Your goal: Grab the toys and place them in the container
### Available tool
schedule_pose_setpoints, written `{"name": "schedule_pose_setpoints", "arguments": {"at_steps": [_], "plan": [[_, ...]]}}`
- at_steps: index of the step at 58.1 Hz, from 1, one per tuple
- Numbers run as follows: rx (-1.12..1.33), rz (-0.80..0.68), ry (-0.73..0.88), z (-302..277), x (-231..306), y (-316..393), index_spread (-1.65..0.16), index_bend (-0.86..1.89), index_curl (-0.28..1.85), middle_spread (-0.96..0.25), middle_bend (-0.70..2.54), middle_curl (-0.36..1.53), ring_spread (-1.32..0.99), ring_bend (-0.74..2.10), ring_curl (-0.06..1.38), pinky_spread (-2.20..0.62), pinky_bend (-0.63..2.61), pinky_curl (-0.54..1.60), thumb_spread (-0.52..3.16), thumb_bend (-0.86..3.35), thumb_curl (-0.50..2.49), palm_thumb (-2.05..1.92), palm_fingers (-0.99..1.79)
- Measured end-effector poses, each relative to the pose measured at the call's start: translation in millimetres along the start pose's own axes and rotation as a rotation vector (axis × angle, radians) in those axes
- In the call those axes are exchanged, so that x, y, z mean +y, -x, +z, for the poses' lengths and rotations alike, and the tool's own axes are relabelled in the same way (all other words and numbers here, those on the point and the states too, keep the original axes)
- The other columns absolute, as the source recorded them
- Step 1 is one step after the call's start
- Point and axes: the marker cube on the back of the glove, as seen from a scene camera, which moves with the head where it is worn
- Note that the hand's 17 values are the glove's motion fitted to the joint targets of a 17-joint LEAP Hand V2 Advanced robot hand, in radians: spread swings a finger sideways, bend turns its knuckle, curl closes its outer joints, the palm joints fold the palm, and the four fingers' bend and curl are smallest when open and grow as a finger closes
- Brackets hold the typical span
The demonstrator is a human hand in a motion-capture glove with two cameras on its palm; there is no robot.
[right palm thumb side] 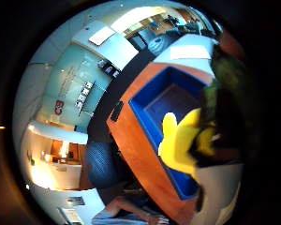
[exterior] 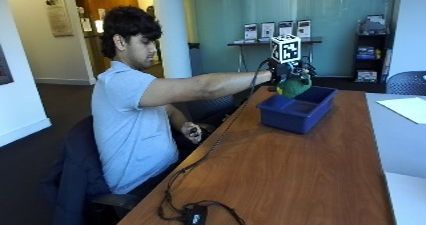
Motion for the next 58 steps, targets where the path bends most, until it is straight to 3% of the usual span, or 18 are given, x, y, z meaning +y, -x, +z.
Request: {"name": "schedule_pose_setpoints", "arguments": {"at_steps": [5,8,14,26,31,35,39,43,46,58], "plan": [[-0.059,-0.100,0.091,6,5,0,-0.33,0.31,0.78,-0.06,0.20,0.54,-0.15,0.55,0.53,-0.22,1.21,0.55,1.62,1.41,0.36,-0.17,-0.11],[-0.040,-0.092,0.096,7,5,-2,-0.35,0.28,0.71,-0.03,0.15,0.49,-0.11,0.38,0.45,-0.14,1.14,0.49,1.60,1.27,0.27,-0.22,-0.18],[-0.030,-0.081,0.083,-3,13,-15,-0.36,0.26,0.64,0.00,0.13,0.44,-0.06,0.25,0.36,-0.04,1.05,0.43,1.57,0.99,0.14,-0.23,-0.13],[0.018,-0.060,0.053,-43,48,-47,-0.35,0.23,0.58,0.02,0.12,0.36,-0.01,0.18,0.33,0.04,0.95,0.37,1.48,0.52,0.03,-0.19,-0.09],[0.101,0.094,0.034,-55,63,-73,-0.35,0.22,0.56,0.02,0.14,0.34,-0.01,0.18,0.33,0.06,0.92,0.36,1.46,0.37,0.02,-0.16,-0.08],[0.097,0.008,0.037,-62,79,-83,-0.35,0.22,0.54,0.02,0.14,0.33,-0.01,0.19,0.33,0.06,0.89,0.35,1.44,0.27,0.02,-0.14,-0.06],[0.124,0.088,0.069,-66,93,-104,-0.35,0.23,0.53,0.01,0.14,0.32,0.00,0.19,0.32,0.07,0.88,0.35,1.43,0.19,0.02,-0.12,-0.05],[0.121,-0.043,0.144,-68,109,-112,-0.34,0.23,0.53,0.01,0.15,0.31,-0.01,0.19,0.32,0.07,0.87,0.34,1.43,0.11,0.04,-0.11,-0.05],[0.138,-0.037,0.171,-70,115,-113,-0.34,0.25,0.52,0.01,0.14,0.30,-0.01,0.17,0.32,0.07,0.86,0.34,1.42,0.06,0.04,-0.10,-0.07],[0.133,-0.080,0.114,-75,130,-118,-0.34,0.23,0.49,0.00,0.13,0.26,-0.02,0.16,0.29,0.07,0.85,0.34,1.41,-0.05,0.07,-0.10,-0.10]]}}
